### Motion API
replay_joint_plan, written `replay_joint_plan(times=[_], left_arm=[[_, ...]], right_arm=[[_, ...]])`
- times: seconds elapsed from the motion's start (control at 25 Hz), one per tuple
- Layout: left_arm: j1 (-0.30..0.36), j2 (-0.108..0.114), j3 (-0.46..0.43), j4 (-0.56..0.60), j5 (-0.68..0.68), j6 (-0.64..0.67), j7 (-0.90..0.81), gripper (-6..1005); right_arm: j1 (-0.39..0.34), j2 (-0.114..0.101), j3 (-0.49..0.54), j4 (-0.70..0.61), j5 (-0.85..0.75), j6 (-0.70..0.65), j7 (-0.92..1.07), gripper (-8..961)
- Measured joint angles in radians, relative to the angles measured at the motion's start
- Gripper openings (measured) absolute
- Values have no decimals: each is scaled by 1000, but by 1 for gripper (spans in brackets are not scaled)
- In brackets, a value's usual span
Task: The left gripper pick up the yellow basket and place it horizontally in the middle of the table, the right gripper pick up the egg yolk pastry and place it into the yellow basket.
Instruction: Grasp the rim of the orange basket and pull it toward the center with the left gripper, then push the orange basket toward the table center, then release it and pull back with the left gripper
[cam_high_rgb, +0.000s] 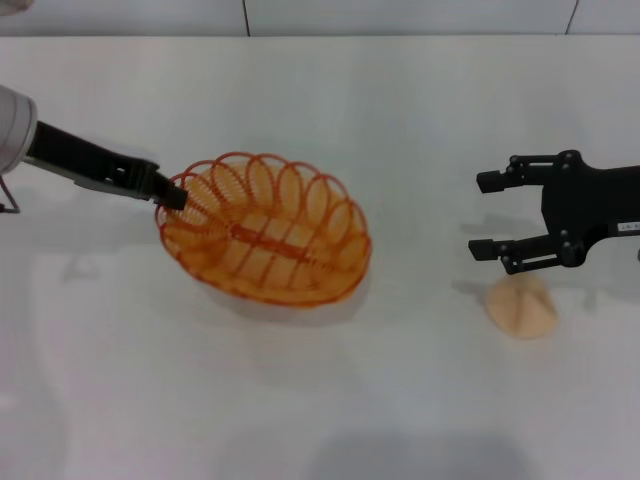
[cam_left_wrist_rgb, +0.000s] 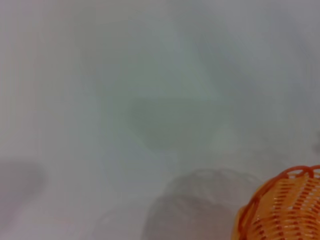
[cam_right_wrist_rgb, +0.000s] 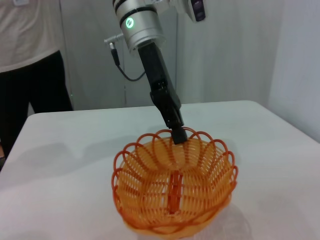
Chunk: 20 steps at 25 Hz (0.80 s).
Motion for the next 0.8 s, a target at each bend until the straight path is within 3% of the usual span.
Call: replay_joint_plan(times=[0.24, 0.48, 0.72, 0.8], left_arm=[[-22, -15, 25, 0, -2, 28, -184, 69], [-47, -27, 128, 0, 1, 26, -354, 68], [-52, -90, 139, -11, 13, -26, -437, 68], [-51, -100, 140, -20, 4, -31, -454, 68]], right_arm=[[-18, -4, 3, -21, 9, 2, -1, 788], [-35, -6, 15, -36, 10, 3, -9, 787], [-49, -2, 38, -37, 11, 4, -38, 786], [-53, -2, 38, -37, 11, 4, -45, 785]])
